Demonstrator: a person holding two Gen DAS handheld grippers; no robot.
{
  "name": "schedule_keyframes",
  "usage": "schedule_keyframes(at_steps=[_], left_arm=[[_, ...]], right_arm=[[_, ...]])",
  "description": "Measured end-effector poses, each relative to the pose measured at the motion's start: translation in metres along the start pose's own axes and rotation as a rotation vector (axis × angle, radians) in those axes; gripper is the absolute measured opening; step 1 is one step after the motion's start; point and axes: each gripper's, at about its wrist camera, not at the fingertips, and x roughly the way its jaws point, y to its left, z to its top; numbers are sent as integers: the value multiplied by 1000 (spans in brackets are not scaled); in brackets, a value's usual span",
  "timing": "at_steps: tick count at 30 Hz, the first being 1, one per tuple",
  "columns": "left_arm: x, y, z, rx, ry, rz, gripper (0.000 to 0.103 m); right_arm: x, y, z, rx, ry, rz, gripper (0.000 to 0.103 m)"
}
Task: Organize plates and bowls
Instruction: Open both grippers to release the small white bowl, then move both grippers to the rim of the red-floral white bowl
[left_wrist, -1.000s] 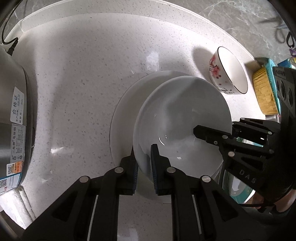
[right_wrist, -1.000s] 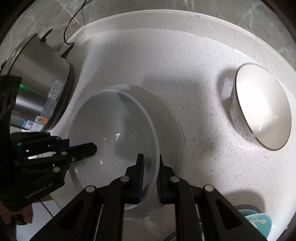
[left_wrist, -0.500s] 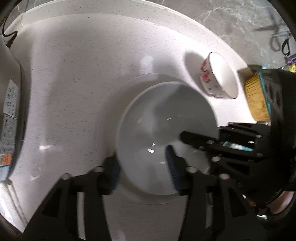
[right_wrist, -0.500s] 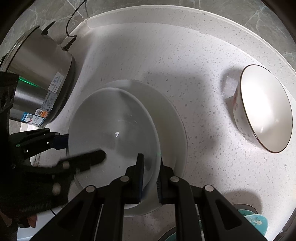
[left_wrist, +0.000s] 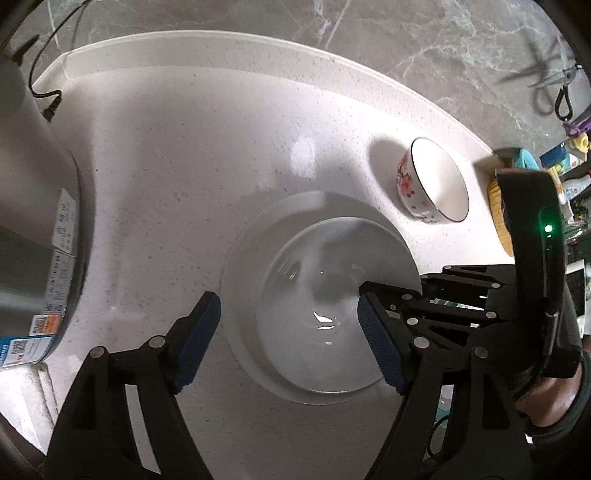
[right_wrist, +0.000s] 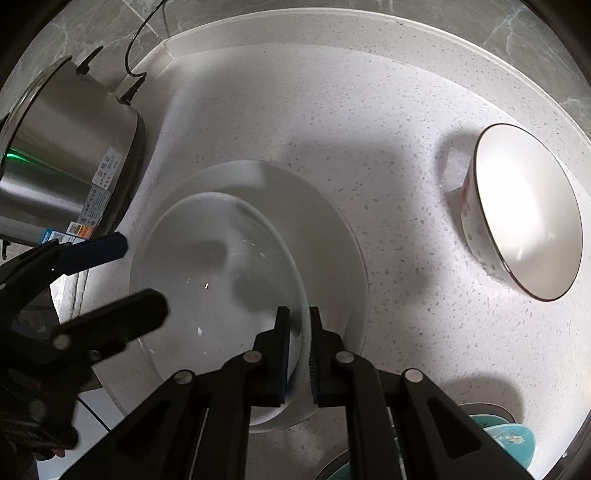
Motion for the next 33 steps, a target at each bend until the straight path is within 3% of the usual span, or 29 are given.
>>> schedule_keyframes(at_steps=[6, 20, 26, 29, 33], left_arm=[[-20, 12, 1, -26, -48, -12, 76], [-37, 14, 3, -57, -90, -56, 76], [-39, 13, 6, -74, -85, -89, 76], [-39, 4, 11, -58, -85, -112, 76], [-33, -23, 31, 18, -57, -119, 76]], right_arm=[[-4, -2, 1, 12, -26, 20, 19], [-19, 5, -7, 17, -66, 31, 56], [-32, -5, -9, 46, -86, 74, 56], [-66, -31, -17, 104, -166, 150, 57], [-118, -92, -28, 197, -301, 130, 65]])
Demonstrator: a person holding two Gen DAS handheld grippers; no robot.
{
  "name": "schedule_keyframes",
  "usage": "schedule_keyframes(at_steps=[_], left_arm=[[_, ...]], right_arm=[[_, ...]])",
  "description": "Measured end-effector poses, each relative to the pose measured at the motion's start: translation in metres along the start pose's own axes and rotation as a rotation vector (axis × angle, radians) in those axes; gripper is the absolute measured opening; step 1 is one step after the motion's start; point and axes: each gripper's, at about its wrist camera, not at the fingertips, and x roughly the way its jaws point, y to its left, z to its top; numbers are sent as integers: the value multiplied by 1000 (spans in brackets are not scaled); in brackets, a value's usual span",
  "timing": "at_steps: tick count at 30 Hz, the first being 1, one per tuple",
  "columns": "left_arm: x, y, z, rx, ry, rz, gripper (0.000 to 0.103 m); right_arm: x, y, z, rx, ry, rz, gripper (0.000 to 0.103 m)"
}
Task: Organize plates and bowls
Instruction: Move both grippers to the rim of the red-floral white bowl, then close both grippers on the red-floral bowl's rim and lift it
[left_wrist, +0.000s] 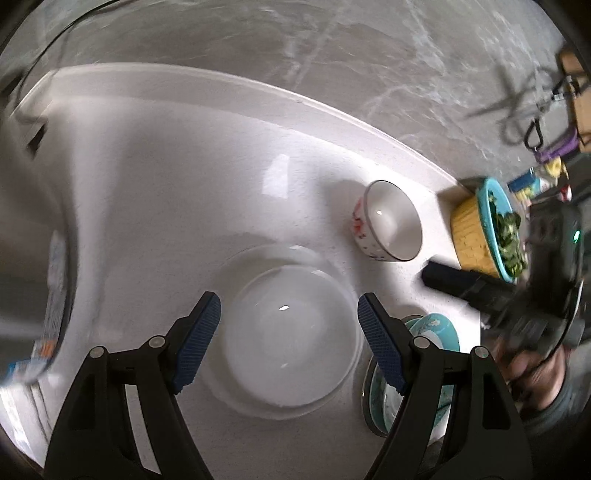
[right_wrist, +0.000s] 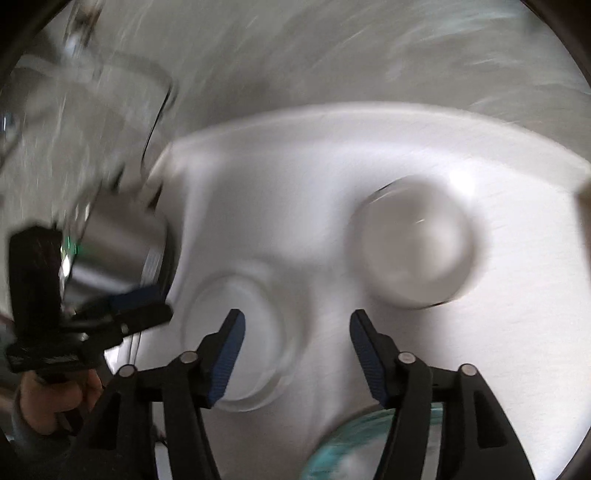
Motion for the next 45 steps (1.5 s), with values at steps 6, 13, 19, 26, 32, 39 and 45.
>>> schedule_keyframes(at_steps=[6, 13, 19, 26, 32, 39, 45], left_arm=[[36, -59, 47, 177, 72, 16, 76], [110, -109, 91, 265, 202, 7, 76], [156, -116, 104, 281, 260, 16, 76], [184, -103, 114, 248, 278, 8, 73], [202, -102, 117, 232, 298, -2, 32], [211, -104, 114, 220, 305, -14, 24], [216, -105, 116, 218, 299, 6, 11]], right_arm=[[-43, -90, 18, 182, -76, -91, 66], [-9, -126, 21, 261, -15, -1, 65], [26, -143, 29, 293, 59, 60, 58], [51, -144, 44, 272, 114, 64, 58], [69, -138, 46, 263, 148, 59, 52], [82, -134, 46, 265, 164, 45, 36], [88, -124, 51, 251, 169, 37, 19]])
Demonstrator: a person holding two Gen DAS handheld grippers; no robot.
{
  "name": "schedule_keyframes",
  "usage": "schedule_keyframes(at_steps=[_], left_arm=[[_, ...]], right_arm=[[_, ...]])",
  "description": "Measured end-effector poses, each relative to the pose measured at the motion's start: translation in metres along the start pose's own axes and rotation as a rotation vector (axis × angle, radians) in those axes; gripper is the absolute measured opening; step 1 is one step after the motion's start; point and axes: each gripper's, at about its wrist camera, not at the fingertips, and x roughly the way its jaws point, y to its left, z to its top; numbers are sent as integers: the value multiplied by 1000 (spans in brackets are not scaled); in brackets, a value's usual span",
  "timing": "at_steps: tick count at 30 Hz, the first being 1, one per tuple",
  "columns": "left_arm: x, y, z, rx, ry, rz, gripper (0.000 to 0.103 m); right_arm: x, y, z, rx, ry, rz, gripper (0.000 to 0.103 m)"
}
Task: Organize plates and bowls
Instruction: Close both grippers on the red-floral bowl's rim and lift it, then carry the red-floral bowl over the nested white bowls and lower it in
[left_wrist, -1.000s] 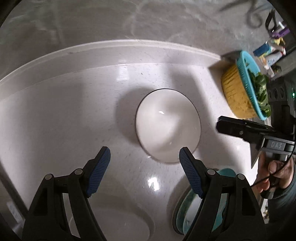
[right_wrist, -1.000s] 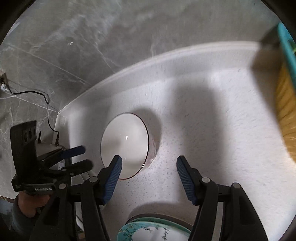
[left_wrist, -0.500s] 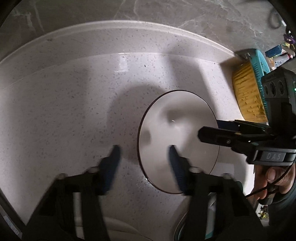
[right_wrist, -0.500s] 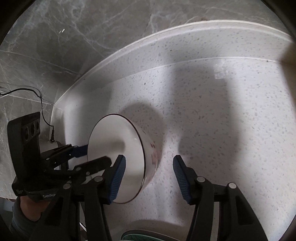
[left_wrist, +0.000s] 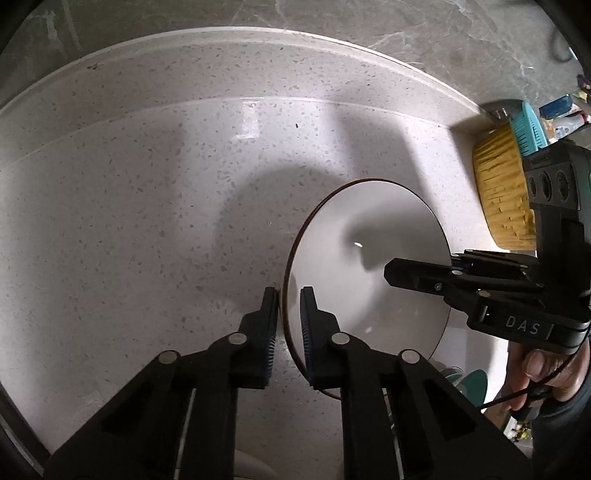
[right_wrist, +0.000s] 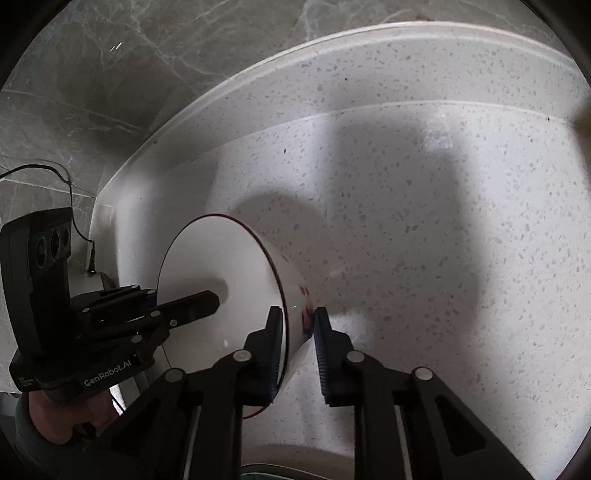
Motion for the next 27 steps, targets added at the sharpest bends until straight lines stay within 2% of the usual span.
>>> schedule_keyframes(at_steps=[7, 14, 20, 27], left_arm=[[-4, 3, -3, -11, -6, -15, 11], [-25, 7, -8, -30, -18, -25, 11], [-49, 7, -16, -38, -34, -30, 11], [-91, 12, -40, -65, -83, -27, 12]], right_arm=[[2, 0, 1, 12, 5, 5, 18], [-10, -1, -1, 5, 0, 13, 18], [-24, 10, -1, -16, -2, 30, 18], [-40, 38, -12, -82, -7, 43, 18]])
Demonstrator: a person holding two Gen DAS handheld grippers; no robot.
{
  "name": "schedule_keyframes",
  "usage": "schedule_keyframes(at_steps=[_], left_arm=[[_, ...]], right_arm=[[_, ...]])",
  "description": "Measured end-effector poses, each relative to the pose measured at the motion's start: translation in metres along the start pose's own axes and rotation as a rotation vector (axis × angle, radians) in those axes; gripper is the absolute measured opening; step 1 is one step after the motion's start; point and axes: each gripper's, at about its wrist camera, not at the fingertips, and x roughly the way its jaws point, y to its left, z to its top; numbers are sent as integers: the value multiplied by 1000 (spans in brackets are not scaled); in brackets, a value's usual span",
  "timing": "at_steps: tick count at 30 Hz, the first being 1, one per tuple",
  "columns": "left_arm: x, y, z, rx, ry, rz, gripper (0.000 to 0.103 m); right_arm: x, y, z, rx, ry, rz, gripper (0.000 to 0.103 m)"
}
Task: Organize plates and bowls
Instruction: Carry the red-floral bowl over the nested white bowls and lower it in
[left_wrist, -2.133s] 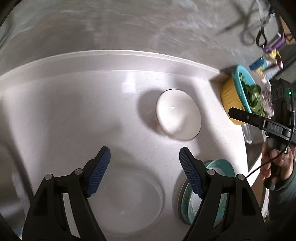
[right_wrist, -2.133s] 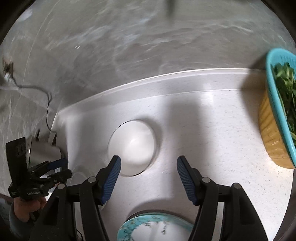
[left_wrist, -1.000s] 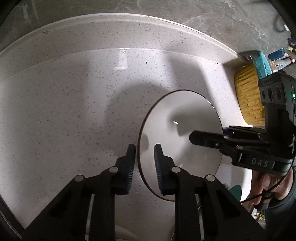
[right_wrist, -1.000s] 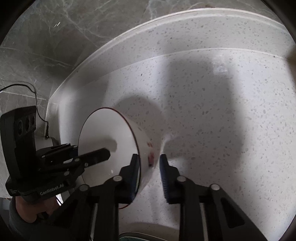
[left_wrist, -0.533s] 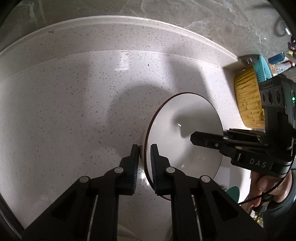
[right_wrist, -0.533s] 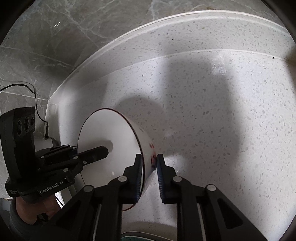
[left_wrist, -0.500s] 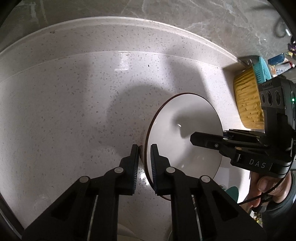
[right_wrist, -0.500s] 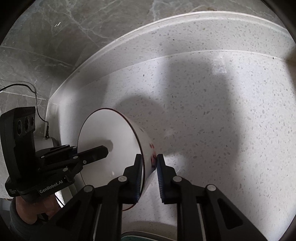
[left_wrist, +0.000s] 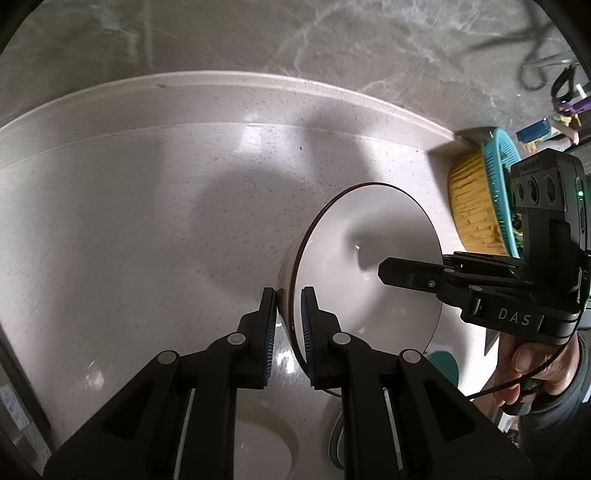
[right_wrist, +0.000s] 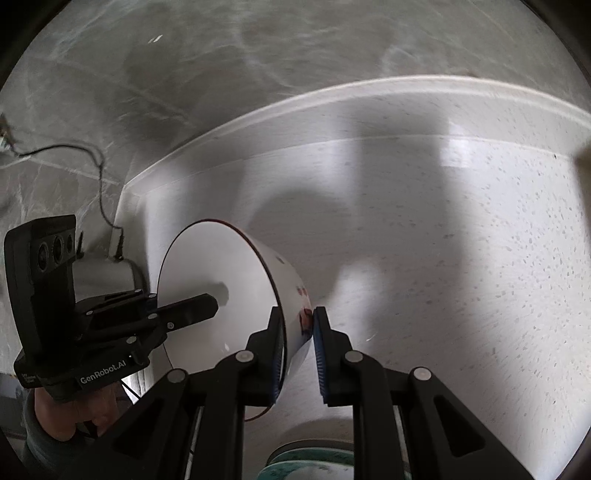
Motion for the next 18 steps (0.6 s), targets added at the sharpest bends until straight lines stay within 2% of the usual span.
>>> schedule_keyframes(at_steps=[5, 9, 18], left_arm=[[-35, 9, -23, -35, -41, 9, 12], [-66, 26, -53, -77, -74, 14, 12], [-108, 61, -119, -156, -114, 31, 12]], right_arm=[[-4, 29, -10, -64, 8, 13, 18], [-4, 55, -19, -119, 25, 25, 19], [10, 115, -36, -224, 80, 35, 19]])
